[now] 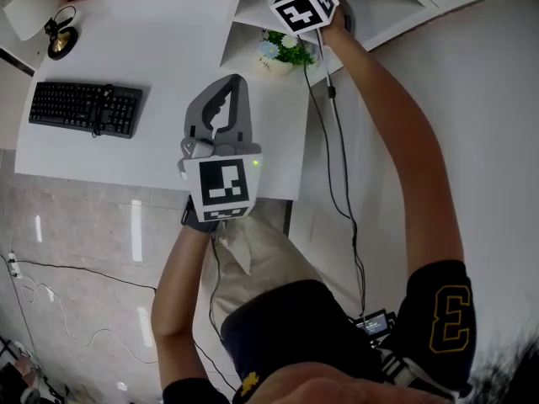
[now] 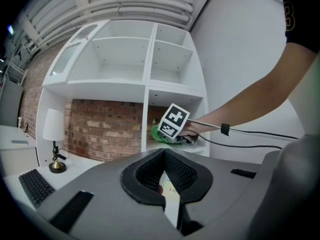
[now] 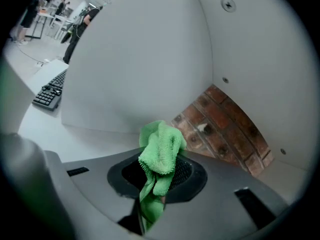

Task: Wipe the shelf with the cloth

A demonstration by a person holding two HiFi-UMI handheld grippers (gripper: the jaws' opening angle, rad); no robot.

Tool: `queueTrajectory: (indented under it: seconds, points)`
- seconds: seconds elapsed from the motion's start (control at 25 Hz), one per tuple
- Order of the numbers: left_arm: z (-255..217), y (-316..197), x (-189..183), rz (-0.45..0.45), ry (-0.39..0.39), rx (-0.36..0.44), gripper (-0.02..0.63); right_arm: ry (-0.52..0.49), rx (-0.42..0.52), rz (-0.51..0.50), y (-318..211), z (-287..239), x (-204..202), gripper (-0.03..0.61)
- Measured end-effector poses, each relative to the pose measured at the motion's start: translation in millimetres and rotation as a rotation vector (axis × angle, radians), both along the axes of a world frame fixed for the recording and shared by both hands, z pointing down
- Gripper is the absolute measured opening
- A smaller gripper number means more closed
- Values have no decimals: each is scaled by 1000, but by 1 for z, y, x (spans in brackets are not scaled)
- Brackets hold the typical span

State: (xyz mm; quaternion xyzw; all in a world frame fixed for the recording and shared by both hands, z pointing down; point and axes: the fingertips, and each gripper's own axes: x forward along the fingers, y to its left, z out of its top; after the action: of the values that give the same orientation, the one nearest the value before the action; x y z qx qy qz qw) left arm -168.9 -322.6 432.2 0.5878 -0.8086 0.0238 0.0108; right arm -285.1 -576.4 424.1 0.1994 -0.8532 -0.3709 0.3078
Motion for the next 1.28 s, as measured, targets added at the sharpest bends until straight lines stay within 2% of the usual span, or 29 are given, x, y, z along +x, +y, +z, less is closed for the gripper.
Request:
queueTrajectory:
  seconds: [0.2, 0.36, 0.48, 0.68, 0.96, 1.12, 1.28]
  points:
    - [14, 21, -8, -38, 36, -16, 15, 68, -19, -102, 48, 14, -21, 46]
    - [18, 25, -6, -42, 40, -19, 15, 109, 11, -109, 49, 27, -29, 46]
    - [26, 26, -5, -41, 49, -30, 15, 169, -9, -93, 46, 41, -26, 46]
    - [29, 20, 4, -21, 51, -36, 15, 196, -20, -52, 41, 47, -16, 46]
    - [25, 11, 6, -21, 49, -30, 15, 200, -39, 73, 13, 48, 15, 46]
    - [26, 10, 13, -2, 56, -29, 15, 187, -19, 55, 12, 40, 21, 46]
    - [23, 7, 19, 19, 56, -22, 15, 187, -26, 117, -2, 38, 38, 46]
